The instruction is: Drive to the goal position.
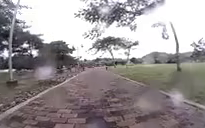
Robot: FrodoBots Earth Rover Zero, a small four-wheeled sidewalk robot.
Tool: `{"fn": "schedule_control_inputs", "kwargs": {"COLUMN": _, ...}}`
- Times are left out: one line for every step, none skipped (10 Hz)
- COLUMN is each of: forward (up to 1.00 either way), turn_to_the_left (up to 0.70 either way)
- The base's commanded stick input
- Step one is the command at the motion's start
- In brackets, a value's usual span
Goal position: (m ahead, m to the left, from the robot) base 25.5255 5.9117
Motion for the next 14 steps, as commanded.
{"fn": "schedule_control_inputs", "kwargs": {"forward": 0.7, "turn_to_the_left": 0.0}}
{"fn": "schedule_control_inputs", "kwargs": {"forward": 0.7, "turn_to_the_left": 0.0}}
{"fn": "schedule_control_inputs", "kwargs": {"forward": 0.7, "turn_to_the_left": 0.0}}
{"fn": "schedule_control_inputs", "kwargs": {"forward": 0.7, "turn_to_the_left": 0.0}}
{"fn": "schedule_control_inputs", "kwargs": {"forward": 0.7, "turn_to_the_left": 0.0}}
{"fn": "schedule_control_inputs", "kwargs": {"forward": 0.7, "turn_to_the_left": 0.0}}
{"fn": "schedule_control_inputs", "kwargs": {"forward": 0.7, "turn_to_the_left": 0.0}}
{"fn": "schedule_control_inputs", "kwargs": {"forward": 0.7, "turn_to_the_left": 0.0}}
{"fn": "schedule_control_inputs", "kwargs": {"forward": 0.7, "turn_to_the_left": 0.0}}
{"fn": "schedule_control_inputs", "kwargs": {"forward": 0.7, "turn_to_the_left": 0.0}}
{"fn": "schedule_control_inputs", "kwargs": {"forward": 0.7, "turn_to_the_left": 0.0}}
{"fn": "schedule_control_inputs", "kwargs": {"forward": 0.7, "turn_to_the_left": 0.0}}
{"fn": "schedule_control_inputs", "kwargs": {"forward": 0.7, "turn_to_the_left": 0.0}}
{"fn": "schedule_control_inputs", "kwargs": {"forward": 0.7, "turn_to_the_left": 0.0}}
